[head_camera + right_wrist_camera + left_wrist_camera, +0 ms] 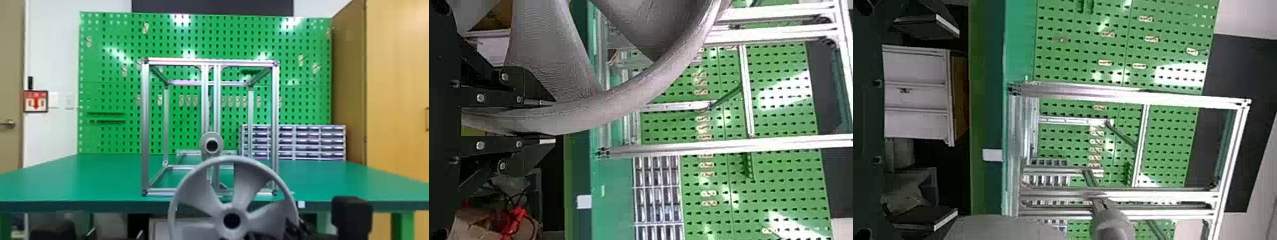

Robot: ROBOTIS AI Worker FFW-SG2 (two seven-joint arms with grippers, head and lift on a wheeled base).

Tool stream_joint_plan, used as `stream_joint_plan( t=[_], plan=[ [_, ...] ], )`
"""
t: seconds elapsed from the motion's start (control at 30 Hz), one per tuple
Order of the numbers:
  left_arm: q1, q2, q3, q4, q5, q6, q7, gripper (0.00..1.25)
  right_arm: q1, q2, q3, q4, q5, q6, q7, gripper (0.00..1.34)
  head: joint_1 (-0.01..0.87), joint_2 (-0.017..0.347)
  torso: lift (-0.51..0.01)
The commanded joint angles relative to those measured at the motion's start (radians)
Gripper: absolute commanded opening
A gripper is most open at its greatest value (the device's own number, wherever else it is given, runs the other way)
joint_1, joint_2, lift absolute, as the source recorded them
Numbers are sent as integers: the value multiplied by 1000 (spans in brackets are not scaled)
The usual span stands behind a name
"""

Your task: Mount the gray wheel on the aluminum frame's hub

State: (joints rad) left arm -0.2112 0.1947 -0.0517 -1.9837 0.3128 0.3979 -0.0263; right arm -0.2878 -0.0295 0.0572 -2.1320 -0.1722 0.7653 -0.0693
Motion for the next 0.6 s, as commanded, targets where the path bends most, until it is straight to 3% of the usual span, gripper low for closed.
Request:
stream_joint_plan(
  t=[0.0,0.33,0.57],
  plan=[
    [-30,11,-14,-37,17,42,19,1203,-34,-6,6,-16,-35,29,-9,130,-5,6,-499],
    [-94,29,-45,-103,63,118,57,1203,-105,-9,12,-25,-78,62,-29,130,-5,6,-499],
    [-128,29,-59,-132,95,147,100,1203,-160,-17,13,-39,-124,109,-95,130,-5,6,-499]
  ],
)
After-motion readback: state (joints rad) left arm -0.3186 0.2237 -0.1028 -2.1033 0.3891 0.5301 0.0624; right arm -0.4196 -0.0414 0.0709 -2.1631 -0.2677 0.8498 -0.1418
